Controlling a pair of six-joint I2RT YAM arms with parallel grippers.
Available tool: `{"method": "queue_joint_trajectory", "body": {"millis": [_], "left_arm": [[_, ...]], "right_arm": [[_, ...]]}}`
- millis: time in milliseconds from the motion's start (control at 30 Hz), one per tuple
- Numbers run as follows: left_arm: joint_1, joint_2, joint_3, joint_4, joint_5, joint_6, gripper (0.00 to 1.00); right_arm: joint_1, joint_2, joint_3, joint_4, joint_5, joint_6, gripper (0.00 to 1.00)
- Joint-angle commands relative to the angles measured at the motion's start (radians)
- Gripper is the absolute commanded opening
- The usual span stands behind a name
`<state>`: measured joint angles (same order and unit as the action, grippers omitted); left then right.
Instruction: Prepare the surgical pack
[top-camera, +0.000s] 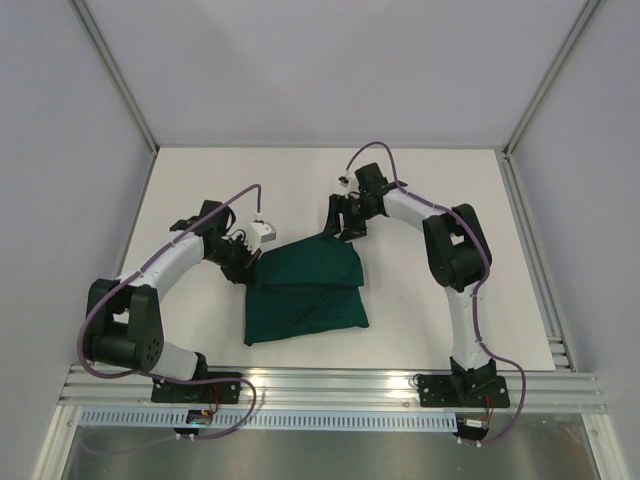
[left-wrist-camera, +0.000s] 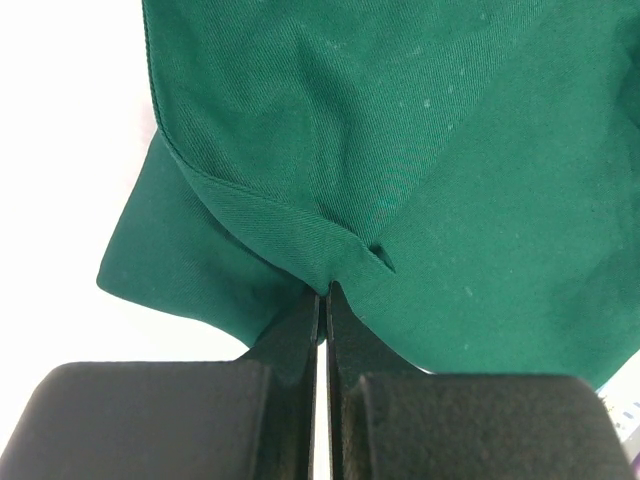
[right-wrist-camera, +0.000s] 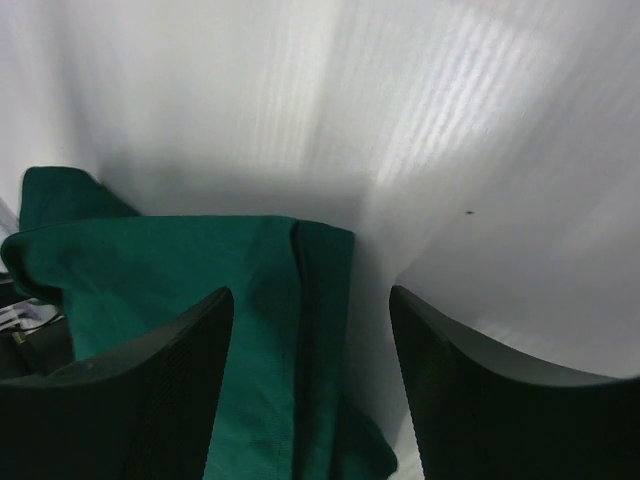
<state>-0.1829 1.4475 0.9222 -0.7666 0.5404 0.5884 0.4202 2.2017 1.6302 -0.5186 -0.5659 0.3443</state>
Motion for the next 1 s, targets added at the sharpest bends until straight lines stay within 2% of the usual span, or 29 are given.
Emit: {"method": "queue_joint_trajectory", "body": {"millis": [0,100,233,300,333,433,633,800,900,967], "left_arm": [[0.002,-0.012,-0.020,0.033,-0.028,0.016,0.00],[0.002,-0.001,-0.020,0.041,-0.023,0.011,0.00],[0.002,0.004,-0.017,0.044,-0.020,0.013,0.00],[0.002,0.005,-0.017,0.044,-0.026,0.013,0.00],[0.002,0.005,-0.017,0.044,-0.026,0.016,0.00],[0.002,0.002,-0.019,0.035,-0.026,0.022,0.00],[0.002,-0.009,-0.020,0.026,-0.030,0.018,0.00],[0.002,-0.025,-0.022,0.016,-0.019,0.011,0.01],[0.002,-0.029,-0.020,0.007,-0.026,0.013,0.06],[0.002,-0.035,-0.020,-0.003,-0.031,0.016,0.21]], "right_arm": [[0.003,0.001,-0.022,0.061,-0.135,0.041,0.67],[0.003,0.023,-0.049,0.114,-0.169,0.067,0.66],[-0.001,0.015,-0.062,0.170,-0.206,0.084,0.37],[-0.004,-0.002,-0.072,0.222,-0.215,0.108,0.31],[-0.004,-0.011,-0.078,0.235,-0.209,0.111,0.24],[-0.005,-0.068,-0.121,0.287,-0.163,0.105,0.12],[0.014,-0.210,-0.226,0.391,-0.141,0.085,0.04],[0.057,-0.396,-0.393,0.465,-0.091,0.047,0.03],[0.084,-0.459,-0.453,0.489,-0.092,0.035,0.02],[0.118,-0.513,-0.507,0.486,-0.104,0.019,0.01]]}}
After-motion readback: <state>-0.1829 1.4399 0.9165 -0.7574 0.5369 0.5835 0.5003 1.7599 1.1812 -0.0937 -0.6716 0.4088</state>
